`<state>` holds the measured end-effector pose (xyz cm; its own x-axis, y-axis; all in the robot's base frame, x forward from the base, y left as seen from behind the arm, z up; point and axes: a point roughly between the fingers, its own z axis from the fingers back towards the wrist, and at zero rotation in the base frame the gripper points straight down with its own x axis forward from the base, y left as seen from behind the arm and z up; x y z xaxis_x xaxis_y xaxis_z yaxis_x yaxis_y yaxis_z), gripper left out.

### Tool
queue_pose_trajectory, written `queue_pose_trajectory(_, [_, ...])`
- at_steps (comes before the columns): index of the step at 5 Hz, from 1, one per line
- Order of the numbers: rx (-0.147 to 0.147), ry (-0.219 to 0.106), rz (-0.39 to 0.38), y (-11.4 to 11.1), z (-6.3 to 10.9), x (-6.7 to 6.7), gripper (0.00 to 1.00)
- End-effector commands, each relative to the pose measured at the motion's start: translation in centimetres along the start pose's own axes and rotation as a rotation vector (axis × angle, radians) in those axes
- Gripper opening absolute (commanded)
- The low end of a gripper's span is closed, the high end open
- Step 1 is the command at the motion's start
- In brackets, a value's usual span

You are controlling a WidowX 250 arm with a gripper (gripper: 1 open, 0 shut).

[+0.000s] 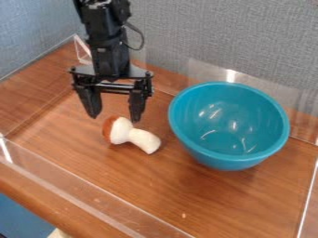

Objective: Remove the mushroom from inside the blue bowl and put it on the table

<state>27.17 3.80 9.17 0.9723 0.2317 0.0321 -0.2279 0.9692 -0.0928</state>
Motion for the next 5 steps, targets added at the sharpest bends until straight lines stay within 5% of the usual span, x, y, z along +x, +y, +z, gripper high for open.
queue_pose_trajectory(1, [0.002,-0.060,0.032,0.5,0.7,1.6,1.00])
queue_pose_trajectory(4, [0.018,-0.061,0.131,0.8,0.1,2.1,1.00])
queue_pose_trajectory(5, [0.017,-0.053,0.078,0.6,1.3,1.6,1.00])
